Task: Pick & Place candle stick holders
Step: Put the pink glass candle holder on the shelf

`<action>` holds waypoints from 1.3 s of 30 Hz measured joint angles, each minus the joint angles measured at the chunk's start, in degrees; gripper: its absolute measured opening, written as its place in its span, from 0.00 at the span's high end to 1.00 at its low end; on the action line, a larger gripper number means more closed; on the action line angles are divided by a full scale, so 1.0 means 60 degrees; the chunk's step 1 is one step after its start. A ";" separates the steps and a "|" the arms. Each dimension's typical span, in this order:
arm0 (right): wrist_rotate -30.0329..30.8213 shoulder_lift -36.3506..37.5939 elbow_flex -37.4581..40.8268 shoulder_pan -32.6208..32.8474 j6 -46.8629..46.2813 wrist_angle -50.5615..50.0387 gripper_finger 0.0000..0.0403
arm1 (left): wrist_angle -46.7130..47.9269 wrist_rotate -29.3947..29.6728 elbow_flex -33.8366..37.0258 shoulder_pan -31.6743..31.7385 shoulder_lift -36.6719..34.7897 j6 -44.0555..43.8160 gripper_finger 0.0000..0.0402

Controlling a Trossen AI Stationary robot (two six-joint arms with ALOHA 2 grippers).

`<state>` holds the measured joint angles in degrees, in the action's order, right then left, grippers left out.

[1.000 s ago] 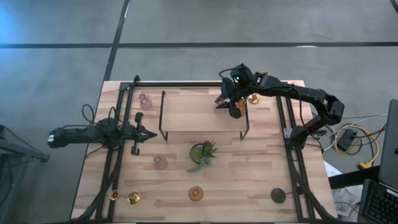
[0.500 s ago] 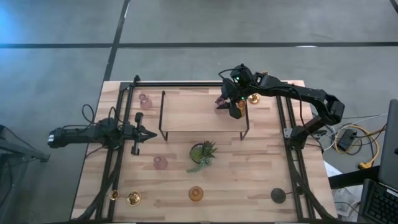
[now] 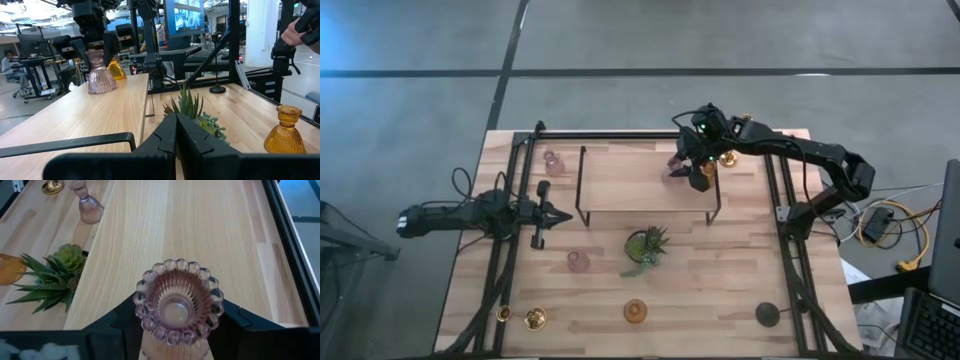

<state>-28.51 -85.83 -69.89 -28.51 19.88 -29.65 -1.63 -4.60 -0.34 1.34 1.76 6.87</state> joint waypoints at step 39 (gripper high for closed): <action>0.0261 0.0414 -0.0073 0.0000 -0.0572 -0.0579 0.55 | 0.0000 0.0000 0.0000 -0.0001 0.0000 0.0002 0.97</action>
<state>-26.95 -83.35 -70.32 -28.51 16.45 -33.12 -1.63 -4.60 -0.34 1.33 1.76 6.88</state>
